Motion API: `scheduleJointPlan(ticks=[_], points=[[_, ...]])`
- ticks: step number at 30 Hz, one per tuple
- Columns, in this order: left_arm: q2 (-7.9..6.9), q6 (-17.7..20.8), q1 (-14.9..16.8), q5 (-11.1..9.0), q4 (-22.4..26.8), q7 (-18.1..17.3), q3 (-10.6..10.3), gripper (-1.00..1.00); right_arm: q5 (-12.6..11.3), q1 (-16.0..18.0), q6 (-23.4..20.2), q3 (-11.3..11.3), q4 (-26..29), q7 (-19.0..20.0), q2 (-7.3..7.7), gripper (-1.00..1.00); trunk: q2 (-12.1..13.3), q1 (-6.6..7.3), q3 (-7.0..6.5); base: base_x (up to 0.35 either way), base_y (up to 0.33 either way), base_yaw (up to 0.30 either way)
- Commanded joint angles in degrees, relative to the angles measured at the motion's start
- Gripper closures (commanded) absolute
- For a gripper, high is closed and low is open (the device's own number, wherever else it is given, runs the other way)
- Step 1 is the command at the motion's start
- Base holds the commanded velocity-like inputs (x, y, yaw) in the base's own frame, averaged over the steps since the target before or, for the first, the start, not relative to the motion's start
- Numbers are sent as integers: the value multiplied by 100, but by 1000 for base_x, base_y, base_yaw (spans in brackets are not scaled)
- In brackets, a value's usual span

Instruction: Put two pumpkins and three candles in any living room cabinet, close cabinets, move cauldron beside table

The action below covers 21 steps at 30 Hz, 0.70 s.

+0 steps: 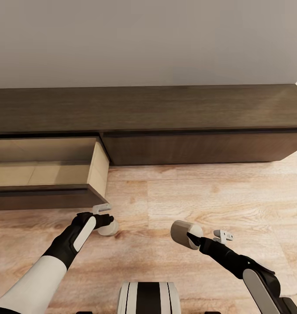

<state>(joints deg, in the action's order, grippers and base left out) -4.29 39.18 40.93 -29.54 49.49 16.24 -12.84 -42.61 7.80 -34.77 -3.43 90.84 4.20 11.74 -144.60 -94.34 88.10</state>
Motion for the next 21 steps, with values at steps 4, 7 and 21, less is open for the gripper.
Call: scheduleJointPlan(ticks=[4,7,21], points=[[-4,11,3,-60,8,54,-25,-100,-2,2,-21,0,3,10,4,100,-1,1,3,0,0,0],[-4,11,3,-60,8,54,-25,-100,-2,2,-21,0,3,12,4,100,-1,1,3,0,0,0],[-12,11,1,-60,-1,-118,-25,-100,-2,2,-21,0,3,12,4,100,-5,-7,70,0,0,0]])
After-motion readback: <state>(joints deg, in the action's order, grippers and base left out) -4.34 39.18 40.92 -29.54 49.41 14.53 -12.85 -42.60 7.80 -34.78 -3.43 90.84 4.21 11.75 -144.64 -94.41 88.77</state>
